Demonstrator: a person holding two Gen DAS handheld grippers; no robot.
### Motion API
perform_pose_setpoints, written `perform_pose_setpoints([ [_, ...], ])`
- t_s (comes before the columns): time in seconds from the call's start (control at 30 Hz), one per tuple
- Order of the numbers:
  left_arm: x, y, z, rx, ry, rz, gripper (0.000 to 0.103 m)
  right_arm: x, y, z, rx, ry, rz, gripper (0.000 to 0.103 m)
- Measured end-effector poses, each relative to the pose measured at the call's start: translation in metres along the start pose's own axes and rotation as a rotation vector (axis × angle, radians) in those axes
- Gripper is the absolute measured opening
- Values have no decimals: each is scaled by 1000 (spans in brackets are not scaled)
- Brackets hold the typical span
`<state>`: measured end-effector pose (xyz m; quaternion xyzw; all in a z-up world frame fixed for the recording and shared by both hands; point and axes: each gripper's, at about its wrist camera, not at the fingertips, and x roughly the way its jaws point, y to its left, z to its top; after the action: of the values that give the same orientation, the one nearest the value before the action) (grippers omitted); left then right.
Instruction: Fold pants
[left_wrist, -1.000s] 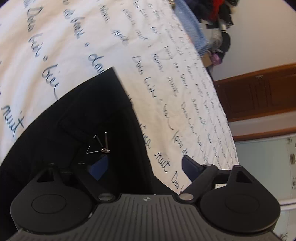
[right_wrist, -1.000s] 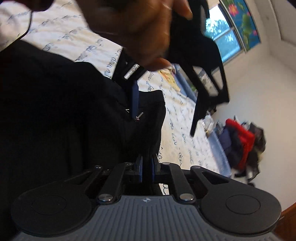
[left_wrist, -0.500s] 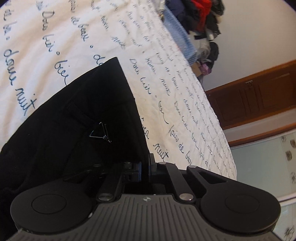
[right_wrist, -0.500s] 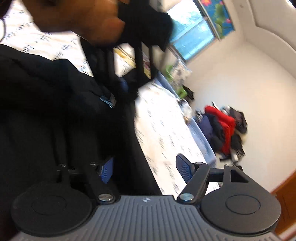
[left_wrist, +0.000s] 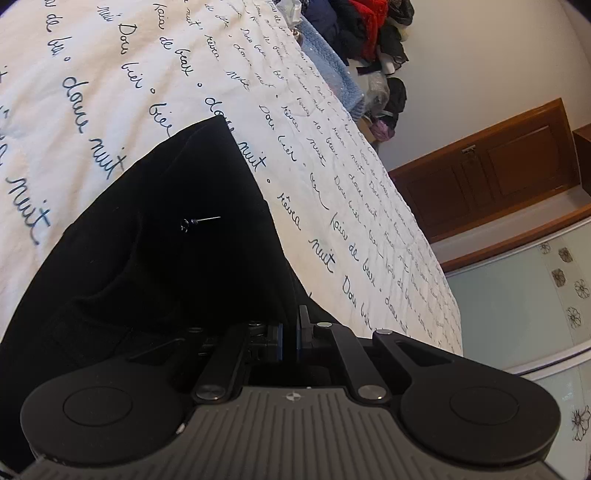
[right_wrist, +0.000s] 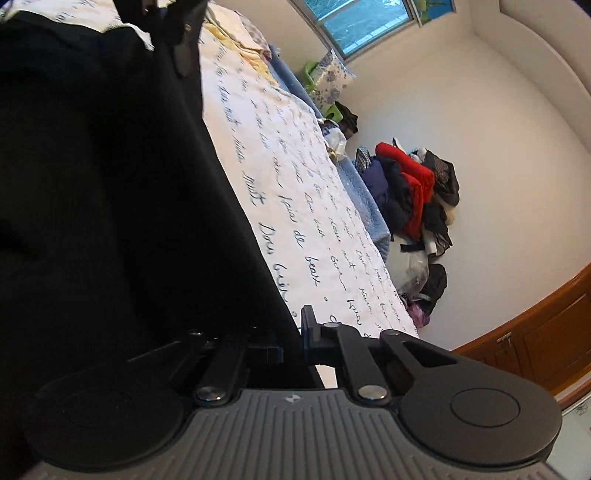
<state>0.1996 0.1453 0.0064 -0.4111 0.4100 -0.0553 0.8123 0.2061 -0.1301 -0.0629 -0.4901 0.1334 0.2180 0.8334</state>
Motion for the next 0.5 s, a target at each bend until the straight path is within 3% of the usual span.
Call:
perform_pose_setpoints([
  [0.17,-22,10,-11,20,22,-28,9,-36,12,9,16,-17,13,9],
  [0.5,-49,33,-40,53,88,-6,9,-96,43,15,69,-27,85,9],
])
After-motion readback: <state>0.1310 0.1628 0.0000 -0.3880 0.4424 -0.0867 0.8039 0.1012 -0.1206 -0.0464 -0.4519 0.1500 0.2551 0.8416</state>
